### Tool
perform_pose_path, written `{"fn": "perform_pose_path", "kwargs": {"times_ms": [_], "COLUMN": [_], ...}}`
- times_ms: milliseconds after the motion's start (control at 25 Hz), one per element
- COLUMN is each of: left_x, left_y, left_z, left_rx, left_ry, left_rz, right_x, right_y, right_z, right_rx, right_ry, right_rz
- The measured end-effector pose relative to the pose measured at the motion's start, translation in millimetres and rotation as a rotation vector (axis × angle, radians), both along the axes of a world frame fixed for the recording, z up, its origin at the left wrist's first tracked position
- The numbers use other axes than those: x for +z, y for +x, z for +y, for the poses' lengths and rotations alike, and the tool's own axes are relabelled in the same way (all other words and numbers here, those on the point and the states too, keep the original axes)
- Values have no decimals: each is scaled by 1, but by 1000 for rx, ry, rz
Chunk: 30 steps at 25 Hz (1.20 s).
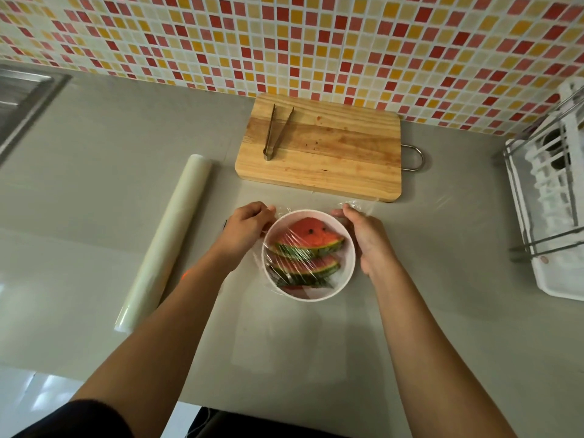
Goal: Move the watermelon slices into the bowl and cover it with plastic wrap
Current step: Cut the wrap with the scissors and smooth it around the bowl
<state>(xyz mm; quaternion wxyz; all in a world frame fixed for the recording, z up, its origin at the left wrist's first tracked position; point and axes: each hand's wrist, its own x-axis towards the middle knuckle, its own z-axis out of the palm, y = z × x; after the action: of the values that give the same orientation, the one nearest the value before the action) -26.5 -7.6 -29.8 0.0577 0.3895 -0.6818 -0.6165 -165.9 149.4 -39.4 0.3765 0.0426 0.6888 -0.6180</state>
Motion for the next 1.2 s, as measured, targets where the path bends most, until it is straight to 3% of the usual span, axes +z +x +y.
{"fn": "perform_pose_path", "kwargs": {"times_ms": [80,320,440,520,720,920,1080,1200], "left_x": [1,5,-1,-7,-17,-25,-22,-17], "left_y": [-3,-8,-7,-6,2,10,13,13], "left_z": [4,18,19,17,14,8,3,8], "left_rx": [65,67,67,87,244,175,90,103], "left_ry": [44,-418,-474,-403,240,88,65,223], "left_rz": [13,-31,4,11,144,-18,-27,-14], "right_x": [1,1,-1,-2,-5,-8,-10,-11], "right_y": [0,10,11,9,6,1,0,-1], "right_z": [-3,-9,-7,-6,-7,-6,-8,-7], "right_rx": [-26,-175,-213,-202,-205,-220,-224,-218], "right_ry": [-2,-139,-179,-179,-143,-126,-102,-91], "right_rz": [-31,-72,-60,-77,-153,-202,-215,-236]}}
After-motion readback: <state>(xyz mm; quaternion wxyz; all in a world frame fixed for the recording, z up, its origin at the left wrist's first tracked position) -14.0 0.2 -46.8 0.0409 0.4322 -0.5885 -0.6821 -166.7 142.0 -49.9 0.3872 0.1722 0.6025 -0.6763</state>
